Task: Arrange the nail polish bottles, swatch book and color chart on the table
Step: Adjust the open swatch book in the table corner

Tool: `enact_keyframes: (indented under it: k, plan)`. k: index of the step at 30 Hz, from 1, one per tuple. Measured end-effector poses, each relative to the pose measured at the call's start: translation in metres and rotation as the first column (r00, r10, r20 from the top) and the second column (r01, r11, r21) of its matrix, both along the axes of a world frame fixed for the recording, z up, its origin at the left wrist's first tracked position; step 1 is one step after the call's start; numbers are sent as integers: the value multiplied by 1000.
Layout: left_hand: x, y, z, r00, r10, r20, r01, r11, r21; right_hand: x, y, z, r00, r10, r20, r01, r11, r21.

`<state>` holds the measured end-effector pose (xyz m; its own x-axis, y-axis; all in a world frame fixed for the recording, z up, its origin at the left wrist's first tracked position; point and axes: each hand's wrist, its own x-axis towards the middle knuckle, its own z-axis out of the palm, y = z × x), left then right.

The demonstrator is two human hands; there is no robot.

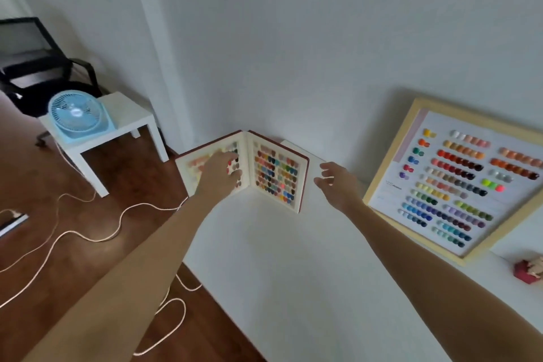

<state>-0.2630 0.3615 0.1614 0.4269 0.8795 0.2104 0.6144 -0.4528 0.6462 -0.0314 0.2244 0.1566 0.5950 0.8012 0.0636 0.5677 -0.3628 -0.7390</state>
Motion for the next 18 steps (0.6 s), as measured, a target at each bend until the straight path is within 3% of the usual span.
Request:
enact_keyframes:
  k: [7, 12, 18]
  plan:
    - [-27, 56, 4, 977, 112, -182, -70, 973, 219, -1, 55, 9, 985, 148, 86, -146, 989, -28]
    - [-36, 90, -1, 892, 114, -438, -53, 987, 148, 1, 81, 2, 978, 173, 115, -162, 982, -96]
    - [-38, 125, -7, 910, 43, -412, 23, 988, 154, 8, 92, -2, 968, 170, 183, -145, 979, -145]
